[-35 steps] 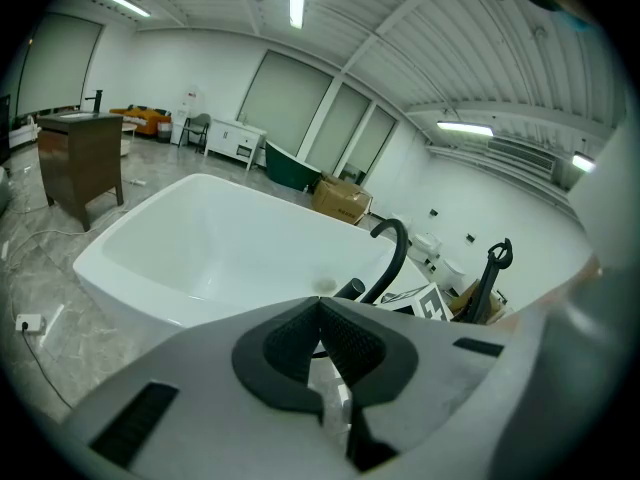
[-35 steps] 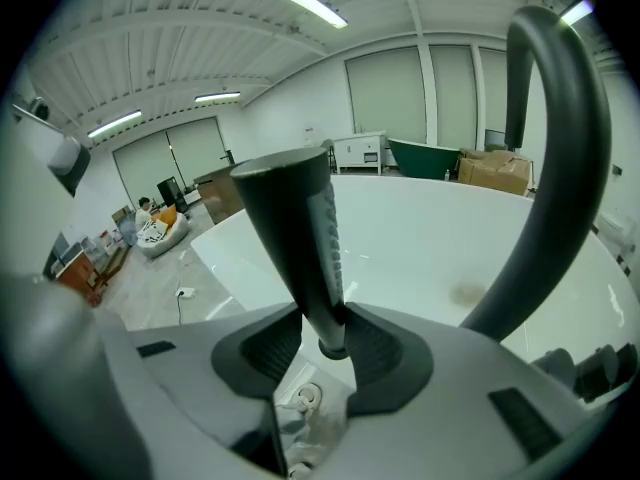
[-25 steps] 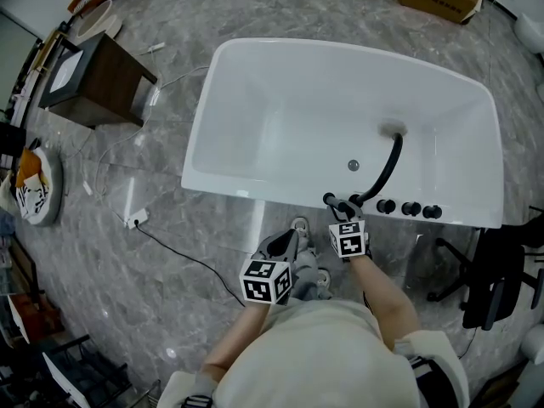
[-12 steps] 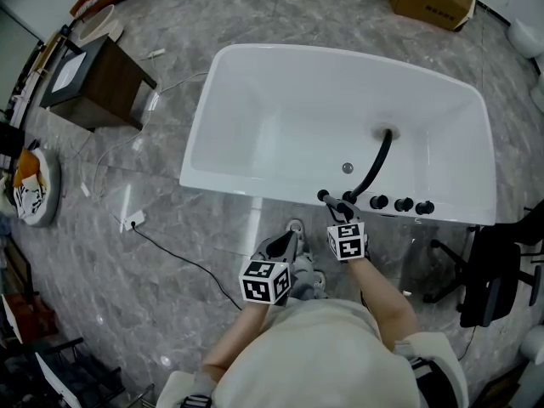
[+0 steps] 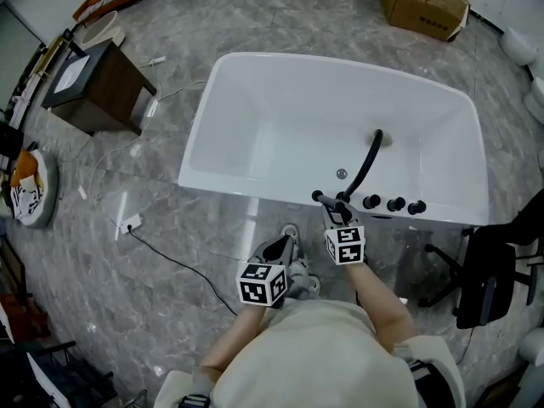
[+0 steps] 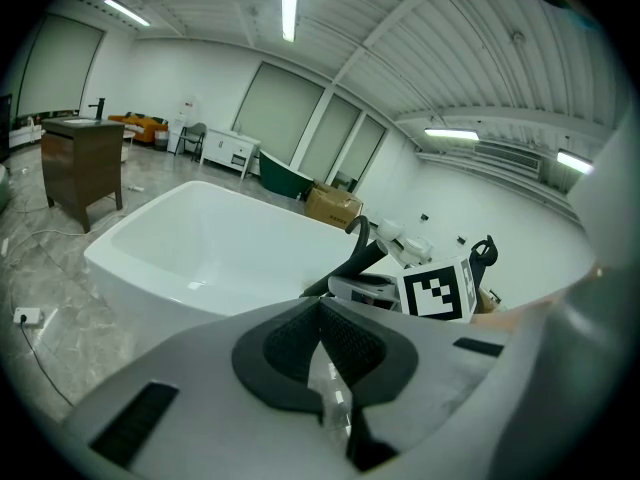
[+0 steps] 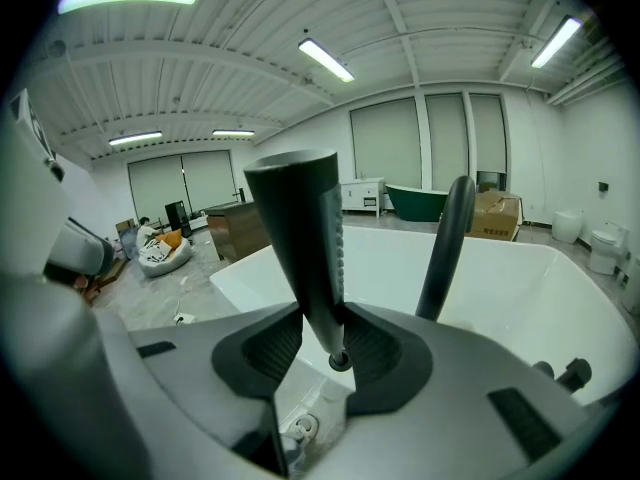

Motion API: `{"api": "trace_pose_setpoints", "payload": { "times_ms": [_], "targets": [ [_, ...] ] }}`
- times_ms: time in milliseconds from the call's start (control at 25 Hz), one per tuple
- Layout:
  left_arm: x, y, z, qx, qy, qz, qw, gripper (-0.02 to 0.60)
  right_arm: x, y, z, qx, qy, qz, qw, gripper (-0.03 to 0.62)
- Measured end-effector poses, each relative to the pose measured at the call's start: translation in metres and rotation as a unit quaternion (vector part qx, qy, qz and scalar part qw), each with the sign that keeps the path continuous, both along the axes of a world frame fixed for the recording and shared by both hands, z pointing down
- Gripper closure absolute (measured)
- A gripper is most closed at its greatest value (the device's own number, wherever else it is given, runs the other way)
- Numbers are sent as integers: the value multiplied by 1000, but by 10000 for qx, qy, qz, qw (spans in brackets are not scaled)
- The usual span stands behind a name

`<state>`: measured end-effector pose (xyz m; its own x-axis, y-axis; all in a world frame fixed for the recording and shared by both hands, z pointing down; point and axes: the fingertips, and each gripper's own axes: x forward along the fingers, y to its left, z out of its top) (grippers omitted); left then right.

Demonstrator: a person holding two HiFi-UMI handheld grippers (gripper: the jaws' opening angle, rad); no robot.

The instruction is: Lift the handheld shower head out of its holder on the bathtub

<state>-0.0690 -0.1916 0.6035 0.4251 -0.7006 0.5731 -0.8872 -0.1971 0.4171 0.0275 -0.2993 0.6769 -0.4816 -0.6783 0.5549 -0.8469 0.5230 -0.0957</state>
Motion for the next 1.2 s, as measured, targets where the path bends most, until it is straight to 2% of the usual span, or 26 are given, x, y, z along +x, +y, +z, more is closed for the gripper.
{"api": "trace_pose_setpoints", "payload": {
  "times_ms": [560,1200],
  "targets": [
    [13,13,-16,269,-3,-37,9996,561,10,19,-70,651,-535,-13,9964,457],
    [16,37,-36,545,-72,-250,9982,561,26,53,-160,1386,-1152,-87,9836,462]
  ]
}}
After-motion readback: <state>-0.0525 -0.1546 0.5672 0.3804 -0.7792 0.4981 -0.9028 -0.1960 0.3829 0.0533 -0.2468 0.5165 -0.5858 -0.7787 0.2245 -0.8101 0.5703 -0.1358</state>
